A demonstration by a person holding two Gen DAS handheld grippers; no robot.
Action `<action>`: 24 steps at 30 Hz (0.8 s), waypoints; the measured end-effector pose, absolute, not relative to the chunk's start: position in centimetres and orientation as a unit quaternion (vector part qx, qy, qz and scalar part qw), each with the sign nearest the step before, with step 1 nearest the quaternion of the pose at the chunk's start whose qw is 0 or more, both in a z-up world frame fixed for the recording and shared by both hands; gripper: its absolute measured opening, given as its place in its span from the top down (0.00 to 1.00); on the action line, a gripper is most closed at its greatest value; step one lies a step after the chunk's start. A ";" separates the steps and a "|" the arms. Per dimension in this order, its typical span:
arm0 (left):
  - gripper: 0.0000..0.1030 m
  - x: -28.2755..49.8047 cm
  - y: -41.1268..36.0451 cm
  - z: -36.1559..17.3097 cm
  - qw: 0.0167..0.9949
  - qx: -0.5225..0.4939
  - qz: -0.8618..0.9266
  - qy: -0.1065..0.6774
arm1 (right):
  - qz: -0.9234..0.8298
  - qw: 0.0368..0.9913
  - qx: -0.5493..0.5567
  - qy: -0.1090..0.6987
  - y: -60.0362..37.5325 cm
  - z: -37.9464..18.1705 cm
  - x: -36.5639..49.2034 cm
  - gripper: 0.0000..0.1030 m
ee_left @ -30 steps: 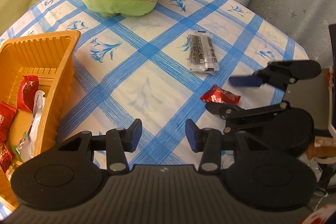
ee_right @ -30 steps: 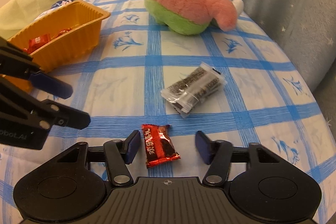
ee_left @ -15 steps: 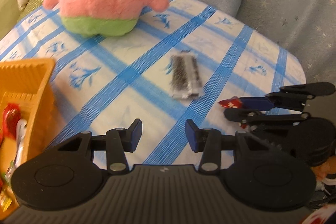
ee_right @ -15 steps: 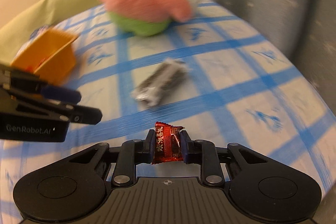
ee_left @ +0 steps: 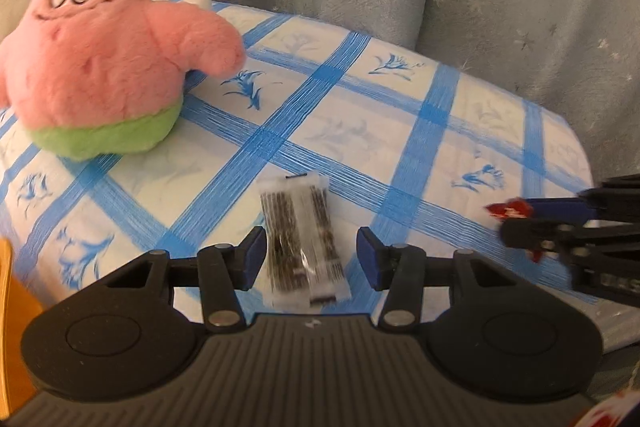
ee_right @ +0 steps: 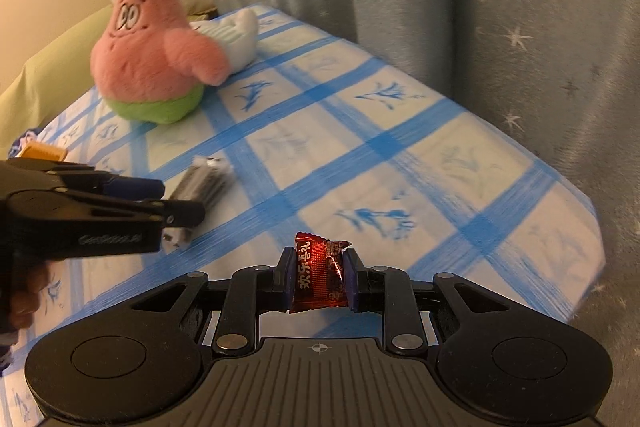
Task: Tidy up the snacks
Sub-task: 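Grasp the red chocolate packet with the right tool while the left tool grasps the clear seaweed packet, then carry the seaweed packet and chocolate packet over the orange tray with both tools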
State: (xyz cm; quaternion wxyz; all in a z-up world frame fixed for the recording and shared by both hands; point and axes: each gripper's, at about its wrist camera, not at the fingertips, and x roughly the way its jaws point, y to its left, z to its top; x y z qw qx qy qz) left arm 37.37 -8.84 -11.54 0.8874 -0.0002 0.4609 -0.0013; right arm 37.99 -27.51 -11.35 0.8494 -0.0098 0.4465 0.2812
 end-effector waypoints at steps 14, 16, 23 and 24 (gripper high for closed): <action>0.67 38.0 -9.0 -12.7 0.878 0.013 -0.002 0.479 | 0.270 0.847 0.002 0.458 -28.7 -11.7 37.7 0.76; 0.67 37.2 -9.0 -12.6 0.877 0.007 -0.004 0.480 | 0.275 0.845 0.001 0.458 -28.3 -11.6 37.5 0.76; 0.67 33.0 -8.1 -11.1 0.878 -0.024 0.006 0.479 | 0.297 0.839 -0.002 0.455 -26.6 -10.7 36.1 0.76; 0.67 32.3 -7.8 -10.7 0.879 -0.031 0.009 0.475 | 0.301 0.838 -0.003 0.455 -26.3 -10.6 35.8 0.76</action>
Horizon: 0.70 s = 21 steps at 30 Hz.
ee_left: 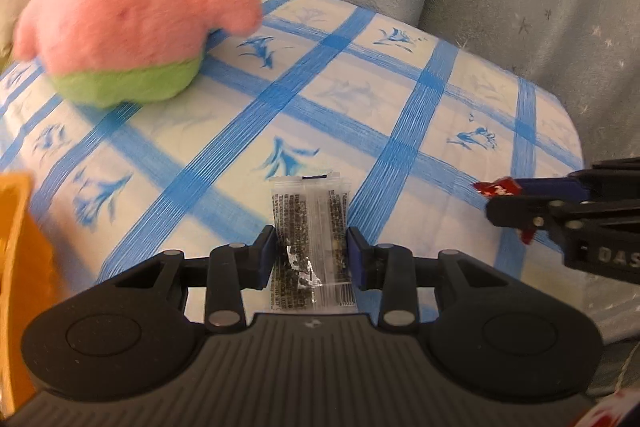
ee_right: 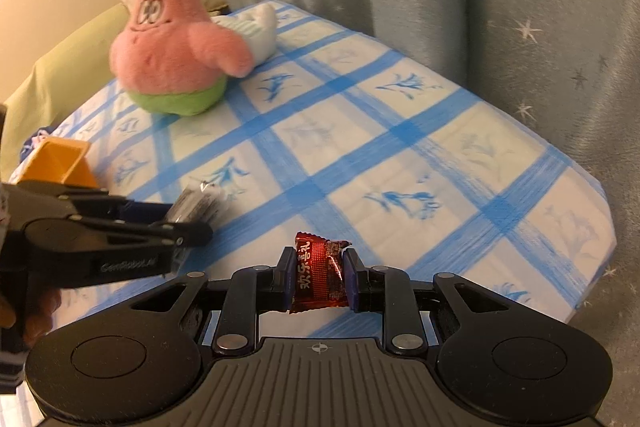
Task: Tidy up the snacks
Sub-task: 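Carry the seaweed packet and chocolate packet over the orange tray with both tools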
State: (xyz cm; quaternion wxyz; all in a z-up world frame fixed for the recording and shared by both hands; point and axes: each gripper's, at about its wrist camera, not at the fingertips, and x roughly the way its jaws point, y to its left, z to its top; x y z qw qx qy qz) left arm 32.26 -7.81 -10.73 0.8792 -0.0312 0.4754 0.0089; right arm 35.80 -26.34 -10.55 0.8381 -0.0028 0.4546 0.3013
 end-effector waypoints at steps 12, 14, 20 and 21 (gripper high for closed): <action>0.67 22.7 -4.1 -5.6 0.893 -0.087 0.057 0.437 | 0.360 0.818 -0.021 0.447 -22.0 -8.6 30.7 0.76; 0.67 21.1 -3.3 -4.9 0.895 -0.094 0.067 0.432 | 0.372 0.815 -0.023 0.445 -21.2 -8.1 29.6 0.76; 0.67 16.4 -1.2 -2.8 0.898 -0.102 0.096 0.416 | 0.413 0.798 -0.033 0.438 -17.8 -6.9 26.1 0.76; 0.67 15.6 -0.8 -2.5 0.899 -0.102 0.101 0.414 | 0.421 0.795 -0.034 0.436 -17.2 -6.7 25.6 0.75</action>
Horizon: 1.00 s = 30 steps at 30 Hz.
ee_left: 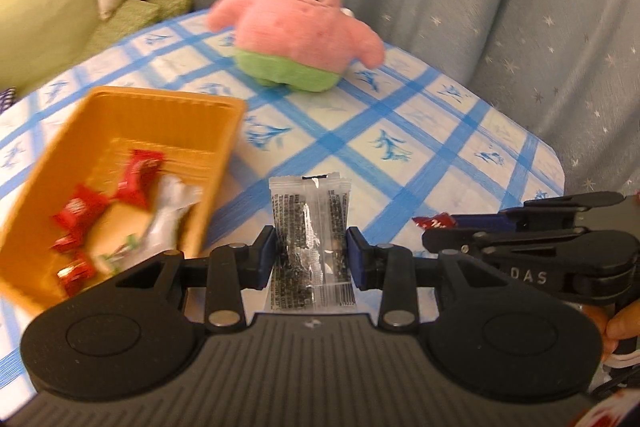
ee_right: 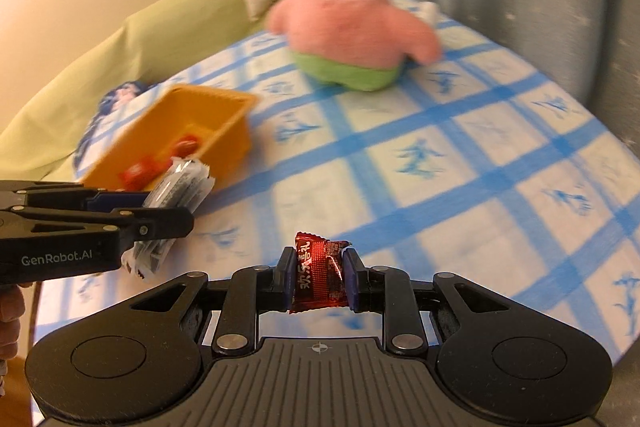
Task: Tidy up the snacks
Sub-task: 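Carry the seaweed packet and chocolate packet over the orange tray with both tools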
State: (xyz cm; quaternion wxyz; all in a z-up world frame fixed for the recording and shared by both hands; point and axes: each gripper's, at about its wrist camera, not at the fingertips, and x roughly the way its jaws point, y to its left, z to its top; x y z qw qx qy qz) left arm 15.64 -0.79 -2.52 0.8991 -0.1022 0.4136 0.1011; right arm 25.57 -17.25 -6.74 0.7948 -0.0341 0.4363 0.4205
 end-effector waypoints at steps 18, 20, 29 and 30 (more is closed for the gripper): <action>0.67 8.5 6.7 -0.3 0.900 -0.080 0.156 0.399 | 0.496 0.767 -0.051 0.404 -7.5 -4.5 18.1 0.76; 0.67 8.4 7.4 -0.3 0.900 -0.078 0.158 0.399 | 0.498 0.766 -0.050 0.404 -6.6 -4.5 17.7 0.76; 0.67 8.6 11.3 -0.4 0.902 -0.070 0.151 0.399 | 0.492 0.772 -0.047 0.399 -2.5 -4.5 17.2 0.76; 0.67 8.7 11.7 -0.4 0.902 -0.069 0.149 0.400 | 0.491 0.773 -0.047 0.399 -2.1 -4.5 17.2 0.76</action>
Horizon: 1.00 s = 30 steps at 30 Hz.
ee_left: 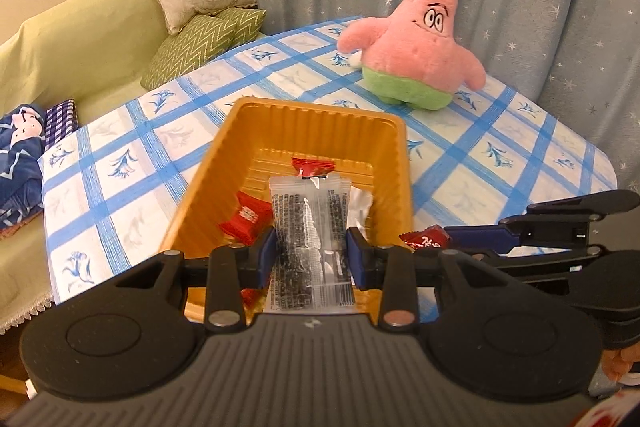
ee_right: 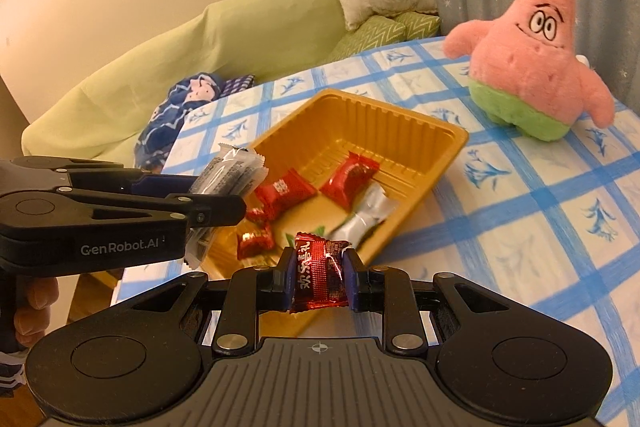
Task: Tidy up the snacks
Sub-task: 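Carry the seaweed packet and chocolate packet over the orange tray with both tools, then open both tools to drop the seaweed and chocolate packets into the tray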
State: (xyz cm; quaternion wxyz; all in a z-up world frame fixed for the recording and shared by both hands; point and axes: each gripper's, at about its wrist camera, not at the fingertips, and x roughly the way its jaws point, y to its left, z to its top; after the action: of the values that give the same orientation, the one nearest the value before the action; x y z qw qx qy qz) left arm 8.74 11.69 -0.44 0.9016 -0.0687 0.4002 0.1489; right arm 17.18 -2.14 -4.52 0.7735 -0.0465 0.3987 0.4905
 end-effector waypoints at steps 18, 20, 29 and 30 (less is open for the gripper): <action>0.67 12.7 16.1 -3.7 0.893 -0.070 0.123 0.428 | 0.445 0.790 -0.027 0.421 1.9 -6.2 19.7 0.76; 0.67 13.2 16.4 -4.2 0.891 -0.070 0.121 0.432 | 0.442 0.791 -0.025 0.423 2.2 -6.3 19.9 0.76; 0.66 14.5 17.4 -6.5 0.886 -0.072 0.110 0.446 | 0.425 0.796 -0.014 0.430 2.5 -6.5 20.4 0.76; 0.67 14.4 17.4 -6.6 0.886 -0.072 0.111 0.445 | 0.424 0.797 -0.012 0.430 2.4 -6.5 20.4 0.76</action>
State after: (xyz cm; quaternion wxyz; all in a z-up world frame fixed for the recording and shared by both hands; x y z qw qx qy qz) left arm 14.44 17.42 -6.63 0.8856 -0.0724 0.4451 0.1110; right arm 20.40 2.44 -6.47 0.7970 -0.0121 0.4303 0.4236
